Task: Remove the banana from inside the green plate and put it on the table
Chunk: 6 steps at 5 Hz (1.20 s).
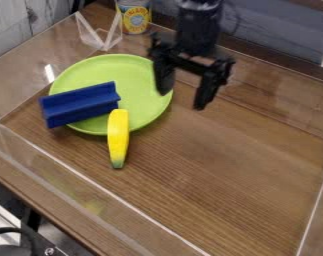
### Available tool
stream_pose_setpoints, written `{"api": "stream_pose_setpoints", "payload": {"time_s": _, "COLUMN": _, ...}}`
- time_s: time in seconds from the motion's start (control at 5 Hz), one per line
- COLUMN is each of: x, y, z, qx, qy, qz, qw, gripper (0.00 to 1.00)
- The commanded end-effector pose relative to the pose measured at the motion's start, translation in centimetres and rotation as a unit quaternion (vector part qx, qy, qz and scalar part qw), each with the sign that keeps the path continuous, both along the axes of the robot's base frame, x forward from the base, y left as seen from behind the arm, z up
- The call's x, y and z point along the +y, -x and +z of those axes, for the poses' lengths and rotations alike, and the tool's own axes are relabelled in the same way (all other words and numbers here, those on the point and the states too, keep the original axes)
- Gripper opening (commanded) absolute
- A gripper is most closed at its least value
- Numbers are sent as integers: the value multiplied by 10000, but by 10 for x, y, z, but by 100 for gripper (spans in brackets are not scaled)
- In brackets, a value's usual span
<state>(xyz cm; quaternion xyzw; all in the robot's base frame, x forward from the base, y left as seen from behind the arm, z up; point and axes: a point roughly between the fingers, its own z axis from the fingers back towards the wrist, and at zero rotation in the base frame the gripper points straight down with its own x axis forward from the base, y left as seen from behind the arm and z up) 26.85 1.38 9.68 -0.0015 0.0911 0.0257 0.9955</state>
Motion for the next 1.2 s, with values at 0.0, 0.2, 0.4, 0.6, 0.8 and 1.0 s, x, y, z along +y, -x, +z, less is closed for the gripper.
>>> {"api": "stream_pose_setpoints", "payload": {"time_s": 0.0, "x": 27, "y": 15, "z": 15, "qx": -421, "qy": -45, "qz": 174, "qw": 9990, "gripper": 100}}
{"api": "stream_pose_setpoints", "payload": {"time_s": 0.2, "x": 53, "y": 29, "z": 13, "qx": -547, "qy": -94, "qz": 276, "qw": 9981, "gripper": 100}}
{"api": "stream_pose_setpoints", "payload": {"time_s": 0.4, "x": 55, "y": 35, "z": 11, "qx": -528, "qy": -116, "qz": 376, "qw": 9978, "gripper": 100}}
{"api": "stream_pose_setpoints", "payload": {"time_s": 0.6, "x": 56, "y": 40, "z": 7, "qx": -499, "qy": -131, "qz": 490, "qw": 9975, "gripper": 100}}
{"api": "stream_pose_setpoints", "payload": {"time_s": 0.8, "x": 57, "y": 45, "z": 4, "qx": -501, "qy": -142, "qz": 596, "qw": 9969, "gripper": 100}}
{"api": "stream_pose_setpoints", "payload": {"time_s": 1.0, "x": 57, "y": 51, "z": -1, "qx": -524, "qy": -139, "qz": 677, "qw": 9962, "gripper": 100}}
